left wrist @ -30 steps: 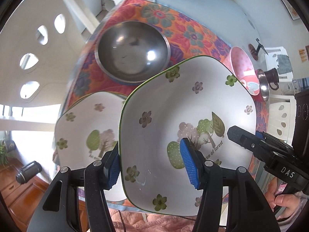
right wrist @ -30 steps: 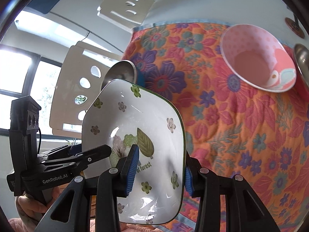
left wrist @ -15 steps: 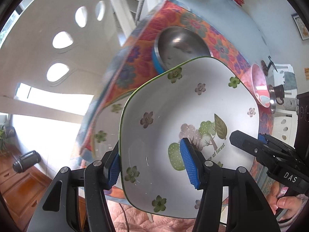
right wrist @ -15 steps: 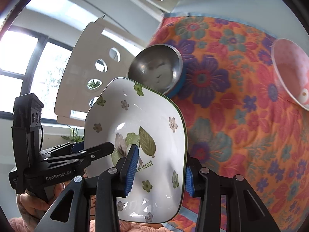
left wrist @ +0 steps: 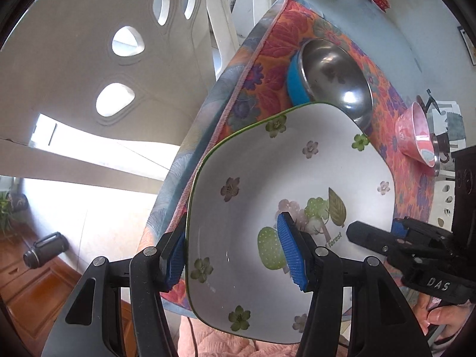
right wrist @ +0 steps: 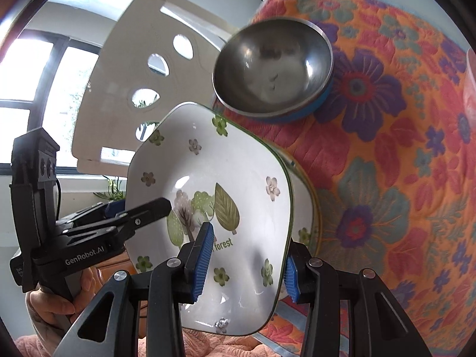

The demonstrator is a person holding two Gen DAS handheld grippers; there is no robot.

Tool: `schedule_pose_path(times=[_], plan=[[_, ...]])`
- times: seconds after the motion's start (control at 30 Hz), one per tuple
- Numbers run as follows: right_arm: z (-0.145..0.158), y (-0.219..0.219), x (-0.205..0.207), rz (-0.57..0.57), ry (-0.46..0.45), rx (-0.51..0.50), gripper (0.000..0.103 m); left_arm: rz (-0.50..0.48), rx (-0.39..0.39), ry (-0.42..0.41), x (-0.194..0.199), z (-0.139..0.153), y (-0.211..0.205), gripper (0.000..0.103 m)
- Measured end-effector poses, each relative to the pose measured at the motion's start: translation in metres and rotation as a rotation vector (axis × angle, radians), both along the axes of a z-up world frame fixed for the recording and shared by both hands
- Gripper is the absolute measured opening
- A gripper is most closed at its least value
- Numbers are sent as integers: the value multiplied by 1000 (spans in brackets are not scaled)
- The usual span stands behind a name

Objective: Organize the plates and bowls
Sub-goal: 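Lift the second forest plate with both grippers and carry it onto the stack, then lower the second forest plate onto the stack and open both grippers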

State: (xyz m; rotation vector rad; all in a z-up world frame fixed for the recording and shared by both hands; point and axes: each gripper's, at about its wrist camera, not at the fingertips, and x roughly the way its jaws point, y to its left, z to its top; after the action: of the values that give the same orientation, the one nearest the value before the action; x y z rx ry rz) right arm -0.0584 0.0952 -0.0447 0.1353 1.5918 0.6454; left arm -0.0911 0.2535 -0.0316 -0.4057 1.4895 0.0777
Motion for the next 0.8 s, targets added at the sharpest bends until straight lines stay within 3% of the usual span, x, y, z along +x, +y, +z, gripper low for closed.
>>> schedule_pose_path(times=[0.47, 0.8], plan=[[-28, 11, -2, -29, 44, -38, 42, -31, -17, 49, -5, -27, -1, 53], [-37, 10, 5, -31, 56, -66, 42, -41, -15, 37, -6, -28, -4, 53]])
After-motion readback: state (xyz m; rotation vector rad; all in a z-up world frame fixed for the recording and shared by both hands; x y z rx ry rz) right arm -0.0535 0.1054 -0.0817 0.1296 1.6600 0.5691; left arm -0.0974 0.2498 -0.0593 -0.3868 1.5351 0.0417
